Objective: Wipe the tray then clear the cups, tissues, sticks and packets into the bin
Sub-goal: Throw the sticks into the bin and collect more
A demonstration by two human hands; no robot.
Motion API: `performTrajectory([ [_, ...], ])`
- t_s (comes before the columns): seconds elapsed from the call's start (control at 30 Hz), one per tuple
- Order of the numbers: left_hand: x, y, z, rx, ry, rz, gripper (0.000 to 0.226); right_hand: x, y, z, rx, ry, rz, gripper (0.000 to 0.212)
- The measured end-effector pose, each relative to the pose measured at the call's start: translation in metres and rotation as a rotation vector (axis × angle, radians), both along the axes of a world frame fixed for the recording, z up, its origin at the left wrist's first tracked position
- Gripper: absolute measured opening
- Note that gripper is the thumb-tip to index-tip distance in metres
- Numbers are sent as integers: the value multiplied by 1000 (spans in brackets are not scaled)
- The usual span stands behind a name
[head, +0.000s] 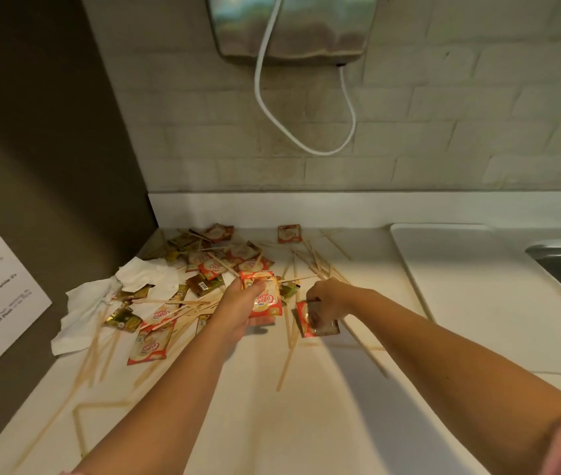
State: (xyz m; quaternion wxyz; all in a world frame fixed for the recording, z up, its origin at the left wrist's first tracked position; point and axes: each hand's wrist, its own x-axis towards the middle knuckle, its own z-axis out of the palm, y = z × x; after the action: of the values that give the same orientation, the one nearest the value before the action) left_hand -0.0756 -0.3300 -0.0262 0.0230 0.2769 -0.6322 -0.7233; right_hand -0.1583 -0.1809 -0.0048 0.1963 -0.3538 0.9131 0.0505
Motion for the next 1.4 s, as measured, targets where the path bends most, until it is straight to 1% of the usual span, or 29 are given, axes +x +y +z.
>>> performTrajectory([
  [0.03, -2, 0, 0, -2, -6, 16, 18, -4, 0, 1, -45, -8, 3, 18],
  [0.1, -6, -3, -3, -11, -16, 43, 18, -11, -2, 9, -135, -43, -13, 24],
  [0.17, -11, -3, -4, -12, -26, 75, 22, -18, -6, 18, -317, -102, -85, 11],
  [0.2, -14, -3, -4, -6, -38, 91, 24, -21, -9, 22, -429, -111, -138, 14],
  [0.23, -17, -3, -5, 2, -50, 107, 26, -23, -12, 26, -554, -96, -189, 15],
  [0.27, -20, -2, -6, 11, -60, 118, 28, -25, -15, 27, -655, -57, -217, 8],
  [0.3, -23, 0, -6, 23, -64, 127, 29, -24, -19, 28, -718, 11, -223, 8],
  [0.33, -26, 1, -6, 33, -66, 129, 30, -23, -22, 27, -735, 84, -205, 13],
  [0.37, -30, 3, -6, 45, -64, 129, 30, -20, -26, 26, -746, 144, -165, 12],
  [0.4, -33, 5, -6, 54, -61, 128, 29, -19, -29, 22, -748, 189, -117, 13],
  [0.43, -36, 6, -4, 68, -53, 127, 26, -16, -32, 19, -740, 212, -68, 21],
  [0.47, -38, 7, -2, 88, -42, 126, 22, -16, -35, 13, -742, 219, -25, 26],
  [0.53, -42, 8, 2, 161, -9, 128, 21, -16, -38, 4, -732, 181, 43, 28],
  [0.63, -48, 4, 2, 303, 28, 194, 31, -17, -40, -2, -696, 107, 88, 36],
  [0.7, -51, 1, -1, 371, 33, 242, 45, -19, -42, -4, -684, 74, 103, 40],
  [0.77, -54, -2, -6, 408, 45, 245, 56, -22, -44, -6, -664, 47, 126, 42],
  [0.8, -56, -3, -6, 415, 50, 235, 56, -25, -45, -8, -644, 30, 139, 43],
  [0.83, -55, -3, -6, 412, 57, 225, 51, -27, -45, -8, -620, 17, 155, 45],
  [0.9, -56, -2, -5, 383, 63, 224, 34, -31, -45, -10, -609, -41, 177, 47],
  [0.93, -56, -3, -6, 373, 56, 236, 29, -32, -45, -11, -637, -92, 169, 45],
  [1.0, -57, -5, -8, 354, 33, 268, 28, -39, -42, -10, -706, -188, 62, 39],
  [1.03, -58, -7, -8, 349, 23, 284, 28, -45, -39, -11, -710, -200, -27, 35],
  [1.07, -57, -9, -7, 350, 14, 294, 29, -55, -36, -13, -684, -162, -123, 31],
  [1.13, -58, -11, -6, 343, 3, 306, 32, -76, -26, -20, -548, -5, -328, 27],
  [1.2, -59, -13, -5, 337, 1, 302, 34, -89, -16, -25, -402, 70, -494, 33],
  [1.27, -60, -12, -4, 334, 1, 293, 34, -92, -12, -28, -266, 75, -555, 48],
  [1.33, -61, -12, -5, 328, -8, 287, 35, -92, -12, -30, -157, 89, -542, 60],
  [1.4, -62, -12, -7, 326, -13, 288, 36, -91, -15, -30, -139, 72, -526, 57],
])
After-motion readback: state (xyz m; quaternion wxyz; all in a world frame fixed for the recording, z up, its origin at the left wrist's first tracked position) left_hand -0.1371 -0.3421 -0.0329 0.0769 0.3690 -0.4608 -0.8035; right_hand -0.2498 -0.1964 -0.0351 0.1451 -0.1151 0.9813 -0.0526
